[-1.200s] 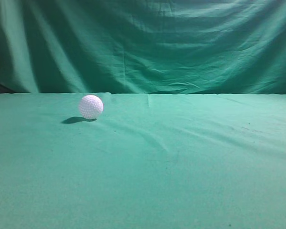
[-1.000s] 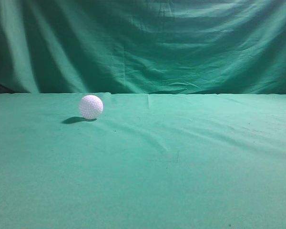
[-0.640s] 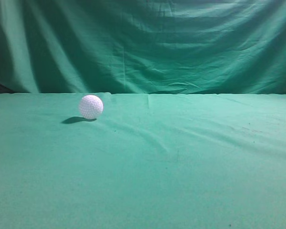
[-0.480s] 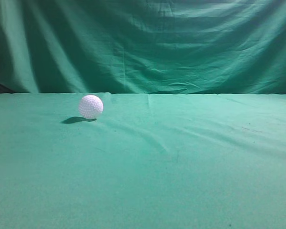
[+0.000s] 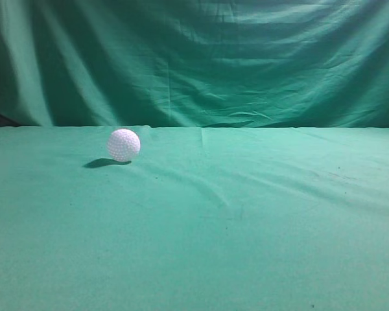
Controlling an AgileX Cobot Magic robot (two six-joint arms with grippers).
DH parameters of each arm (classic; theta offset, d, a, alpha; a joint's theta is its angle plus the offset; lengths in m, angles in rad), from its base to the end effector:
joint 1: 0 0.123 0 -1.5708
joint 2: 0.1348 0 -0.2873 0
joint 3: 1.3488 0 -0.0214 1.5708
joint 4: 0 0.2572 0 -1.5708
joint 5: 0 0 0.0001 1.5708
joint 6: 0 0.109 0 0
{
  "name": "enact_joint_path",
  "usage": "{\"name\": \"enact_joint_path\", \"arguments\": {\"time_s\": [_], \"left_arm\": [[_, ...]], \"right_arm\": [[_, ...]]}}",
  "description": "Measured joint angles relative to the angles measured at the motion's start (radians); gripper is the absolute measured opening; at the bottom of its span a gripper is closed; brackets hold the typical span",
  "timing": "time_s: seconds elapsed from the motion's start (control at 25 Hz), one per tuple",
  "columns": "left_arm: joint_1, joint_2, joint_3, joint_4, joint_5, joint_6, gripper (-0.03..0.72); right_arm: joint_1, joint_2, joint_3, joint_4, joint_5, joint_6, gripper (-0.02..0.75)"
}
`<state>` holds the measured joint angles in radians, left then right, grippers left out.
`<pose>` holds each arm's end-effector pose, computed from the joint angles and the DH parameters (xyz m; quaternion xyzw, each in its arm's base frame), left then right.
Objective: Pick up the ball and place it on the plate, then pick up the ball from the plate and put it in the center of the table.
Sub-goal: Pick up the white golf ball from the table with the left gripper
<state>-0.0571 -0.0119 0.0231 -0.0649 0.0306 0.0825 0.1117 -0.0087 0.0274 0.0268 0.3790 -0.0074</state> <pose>0.0785 -0.0047 0.2039 0.0265 0.6903 -0.0150 0.7228 0.0733 0.0093 0.1647 -0.0410 0.8069 0.0420 0.5878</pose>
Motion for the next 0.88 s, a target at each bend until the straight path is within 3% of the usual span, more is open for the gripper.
{"name": "enact_joint_path", "arguments": {"time_s": [0.16, 0.32, 0.68, 0.88], "left_arm": [[0.0, 0.0, 0.0, -0.007, -0.071, -0.01, 0.0], [0.0, 0.0, -0.005, -0.014, -0.149, -0.117, 0.0], [0.0, 0.143, -0.296, -0.058, 0.268, -0.159, 0.0], [0.0, 0.214, -0.316, -0.074, 0.298, -0.159, 0.0]], "right_arm": [[0.0, 0.0, 0.0, 0.0, 0.0, 0.0, 0.0], [0.0, 0.0, 0.0, 0.0, 0.0, 0.0, 0.0], [0.0, 0.0, 0.0, 0.0, 0.0, 0.0, 0.0], [0.0, 0.0, 0.0, 0.0, 0.0, 0.0, 0.0]]}}
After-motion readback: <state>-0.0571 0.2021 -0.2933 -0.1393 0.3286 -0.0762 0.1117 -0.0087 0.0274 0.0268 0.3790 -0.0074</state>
